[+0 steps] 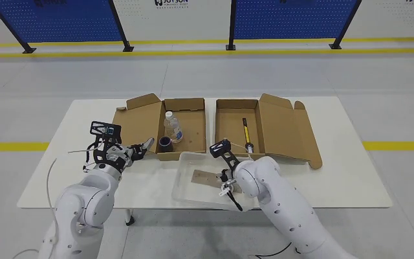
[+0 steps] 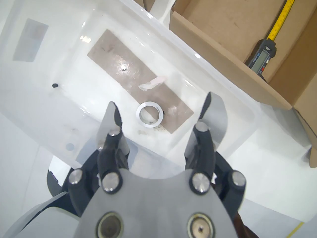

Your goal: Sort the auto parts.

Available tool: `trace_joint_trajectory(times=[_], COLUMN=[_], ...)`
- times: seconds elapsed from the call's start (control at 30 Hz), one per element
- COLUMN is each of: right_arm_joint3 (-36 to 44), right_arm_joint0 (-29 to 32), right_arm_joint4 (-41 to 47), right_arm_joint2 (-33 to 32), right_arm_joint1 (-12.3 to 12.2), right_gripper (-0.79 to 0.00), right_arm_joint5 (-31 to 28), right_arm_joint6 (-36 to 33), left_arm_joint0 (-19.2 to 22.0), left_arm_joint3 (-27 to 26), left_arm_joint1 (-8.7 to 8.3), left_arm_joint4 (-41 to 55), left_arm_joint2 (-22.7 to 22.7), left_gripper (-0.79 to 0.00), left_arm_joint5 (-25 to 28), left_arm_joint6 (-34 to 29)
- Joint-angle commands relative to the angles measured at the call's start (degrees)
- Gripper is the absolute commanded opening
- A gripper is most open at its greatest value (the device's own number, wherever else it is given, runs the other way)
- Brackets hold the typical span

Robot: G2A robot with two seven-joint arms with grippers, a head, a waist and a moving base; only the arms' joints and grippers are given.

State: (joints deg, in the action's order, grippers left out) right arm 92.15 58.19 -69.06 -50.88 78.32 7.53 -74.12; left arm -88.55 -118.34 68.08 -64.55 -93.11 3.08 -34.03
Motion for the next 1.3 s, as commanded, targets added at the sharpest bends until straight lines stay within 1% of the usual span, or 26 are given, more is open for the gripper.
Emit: trace_joint_trajectory(times=[0.0,0.43,0.5,0.73,1.0,1.17,1.27], right_arm_joint3=[-0.40,-5.56,-6.21,-6.94,-8.42,-10.19,-11.35], right_arm_joint0=[-0.04,-0.21,-0.19,0.34,-0.63,-1.86,-2.64], right_arm_joint4=[-0.59,0.59,0.82,0.52,-0.17,-0.23,-0.20], right_arm_joint2=[0.17,0.77,0.87,0.28,0.66,2.16,3.05], right_arm_joint1=[0.04,0.57,0.62,0.49,0.71,1.21,1.54], right_gripper=[-0.493,-0.505,-0.489,-0.489,-0.459,-0.471,-0.493], right_arm_joint5=[-0.09,-1.73,-2.19,-2.88,-3.95,-5.01,-5.49], right_arm_joint6=[-0.54,-1.27,-1.53,-3.10,-3.93,-4.66,-5.11], left_arm_joint0=[0.00,0.00,0.00,0.00,0.00,0.00,0.00], left_arm_joint3=[0.00,0.00,0.00,0.00,0.00,0.00,0.00], left_arm_joint1=[0.00,0.00,0.00,0.00,0.00,0.00,0.00], left_arm_joint4=[0.00,0.00,0.00,0.00,0.00,0.00,0.00], left_arm_joint2=[0.00,0.00,0.00,0.00,0.00,0.00,0.00], left_gripper=[0.000,0.000,0.000,0.000,0.000,0.000,0.000], left_arm_joint5=[0.00,0.00,0.00,0.00,0.00,0.00,0.00], left_arm_joint6=[0.00,0.00,0.00,0.00,0.00,0.00,0.00])
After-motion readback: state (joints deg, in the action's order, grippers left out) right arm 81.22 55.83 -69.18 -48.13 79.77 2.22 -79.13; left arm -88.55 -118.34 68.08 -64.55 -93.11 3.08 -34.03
